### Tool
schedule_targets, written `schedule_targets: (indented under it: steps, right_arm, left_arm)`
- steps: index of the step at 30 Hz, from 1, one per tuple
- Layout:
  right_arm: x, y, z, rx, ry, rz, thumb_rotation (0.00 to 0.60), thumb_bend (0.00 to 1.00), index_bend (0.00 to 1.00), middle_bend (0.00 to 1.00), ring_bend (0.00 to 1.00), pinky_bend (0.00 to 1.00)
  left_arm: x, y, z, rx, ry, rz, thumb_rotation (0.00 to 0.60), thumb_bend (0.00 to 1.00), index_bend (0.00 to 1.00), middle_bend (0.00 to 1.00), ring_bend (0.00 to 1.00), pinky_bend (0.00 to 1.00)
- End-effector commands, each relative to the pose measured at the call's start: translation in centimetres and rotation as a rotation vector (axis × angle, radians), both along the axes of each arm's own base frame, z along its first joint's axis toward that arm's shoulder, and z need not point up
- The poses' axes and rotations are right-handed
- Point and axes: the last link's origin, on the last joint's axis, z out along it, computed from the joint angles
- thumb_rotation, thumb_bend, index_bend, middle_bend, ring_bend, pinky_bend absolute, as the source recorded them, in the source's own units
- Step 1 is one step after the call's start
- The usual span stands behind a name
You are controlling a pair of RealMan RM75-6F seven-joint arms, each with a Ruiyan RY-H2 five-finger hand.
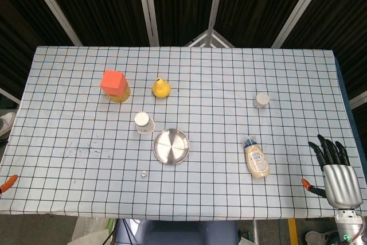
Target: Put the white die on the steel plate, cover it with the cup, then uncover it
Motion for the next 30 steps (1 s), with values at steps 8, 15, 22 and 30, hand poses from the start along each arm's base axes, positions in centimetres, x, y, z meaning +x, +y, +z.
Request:
schedule_targets:
  steps: [8,15,22,30]
  right_arm:
    - [-0.2,-0.1,0.2,-0.003,-0.018,-0.008,0.600,0.14,0.16,0.03,0.09,0.00]
    - [-0.1,-0.2,0.2,0.001,-0.027,0.002,0.600,0.14,0.16,0.03,0.09,0.00]
    - [-0.2,-0.4,0.1,0.008,-0.028,-0.003,0.600,0.14,0.16,0.03,0.09,0.00]
    - [-0.2,-0.3,0.3,0.000,-0.036,0.000,0.600,0.14,0.16,0.03,0.09,0.00]
  left_arm:
    - [1.9,2.3,-1.5,-0.083,-0.061,-0.105,0.600,0.12,0.24,0.26,0.33,0.29]
    - [7.0,7.0,-4.3,-0.266,-0.045,-0.213,0.600,0.12,0.26,0.57,0.57,0.57]
    - [12.2,8.7,-10.2,-0.540,-0.039,-0.236,0.600,0.12,0.32,0.75,0.69,0.68]
    - [14.6,8.1,-14.5,-0.784,0.020,-0.193,0.600,0.12,0.36,0.78,0.72,0.69]
